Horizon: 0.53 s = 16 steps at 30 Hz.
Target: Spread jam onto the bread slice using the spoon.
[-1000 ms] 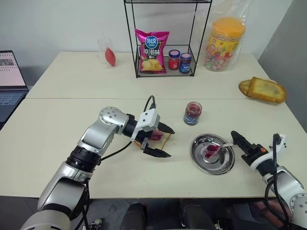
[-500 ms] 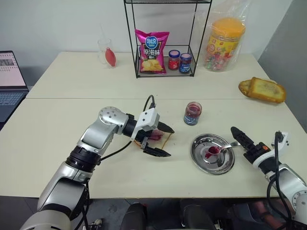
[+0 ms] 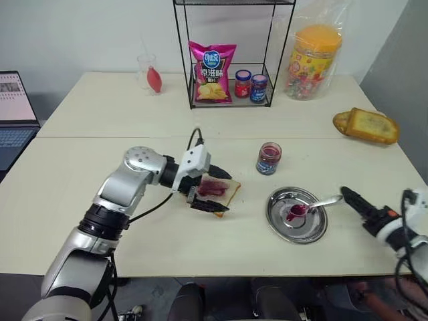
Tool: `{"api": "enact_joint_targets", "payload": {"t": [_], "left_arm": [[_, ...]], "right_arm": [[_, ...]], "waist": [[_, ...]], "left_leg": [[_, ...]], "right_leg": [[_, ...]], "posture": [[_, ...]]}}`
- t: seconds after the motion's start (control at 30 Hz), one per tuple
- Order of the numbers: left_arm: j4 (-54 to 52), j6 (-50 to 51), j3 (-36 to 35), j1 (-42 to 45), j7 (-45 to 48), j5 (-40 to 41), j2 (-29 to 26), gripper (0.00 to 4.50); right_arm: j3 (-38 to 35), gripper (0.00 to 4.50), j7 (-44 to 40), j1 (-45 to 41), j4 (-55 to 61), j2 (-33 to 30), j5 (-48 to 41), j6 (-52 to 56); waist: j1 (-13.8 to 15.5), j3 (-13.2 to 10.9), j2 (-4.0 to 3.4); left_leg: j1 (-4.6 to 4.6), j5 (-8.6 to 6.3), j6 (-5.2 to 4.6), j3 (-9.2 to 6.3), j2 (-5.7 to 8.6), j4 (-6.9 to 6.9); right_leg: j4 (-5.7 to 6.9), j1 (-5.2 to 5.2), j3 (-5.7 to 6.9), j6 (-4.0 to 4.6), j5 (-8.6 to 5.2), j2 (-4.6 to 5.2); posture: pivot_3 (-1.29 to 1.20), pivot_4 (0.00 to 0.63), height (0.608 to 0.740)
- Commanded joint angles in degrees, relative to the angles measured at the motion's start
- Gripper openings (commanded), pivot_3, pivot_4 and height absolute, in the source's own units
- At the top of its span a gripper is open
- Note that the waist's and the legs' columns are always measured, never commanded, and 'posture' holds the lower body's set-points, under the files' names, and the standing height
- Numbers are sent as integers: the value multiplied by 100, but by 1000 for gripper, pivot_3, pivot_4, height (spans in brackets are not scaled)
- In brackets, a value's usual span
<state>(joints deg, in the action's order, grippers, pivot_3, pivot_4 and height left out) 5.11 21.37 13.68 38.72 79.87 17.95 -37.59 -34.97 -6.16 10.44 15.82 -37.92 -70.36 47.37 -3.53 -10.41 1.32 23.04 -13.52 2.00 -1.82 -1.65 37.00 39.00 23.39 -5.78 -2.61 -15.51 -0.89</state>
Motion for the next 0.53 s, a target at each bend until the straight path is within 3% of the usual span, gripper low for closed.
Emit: {"api": "enact_joint_targets", "payload": {"t": [0.03, 0.27, 0.4, 0.53], "left_arm": [[-114, 307, -501, -65, -285, 141, -256, 4500], [-303, 893, -1363, -555, -719, 271, -1005, 4500], [-458, 1208, -1928, -810, -913, 532, -1336, 4500], [-721, 1230, -2108, -1162, -977, 606, -1493, 4500]], "right_arm": [[-205, 4476, -556, -174, 237, -718, 302, 55], [584, 4476, -2134, -1367, 409, -2326, 825, 171], [599, 4476, -3560, -986, 592, -2727, 717, 429], [589, 4476, -4125, -864, 276, -2842, 1065, 424]], "waist": [[-17, 0, 0], [-114, -20, -14], [-60, -22, 10], [58, -23, 10]], "left_leg": [[-11, 0, 0, 0, -1, -1], [-18, 0, 0, 12, -3, -1], [-8, -1, -1, -8, -9, -13], [2, -4, 2, -4, 1, -9]], "right_leg": [[0, -10, 0, 0, 0, -1], [-2, -13, -10, -4, 2, -1], [-10, -10, 16, 3, -10, -1], [-15, -10, 20, -4, -23, 16]], "posture": [[0, 150, 740], [0, 150, 740], [0, 150, 740], [0, 150, 740]]}}
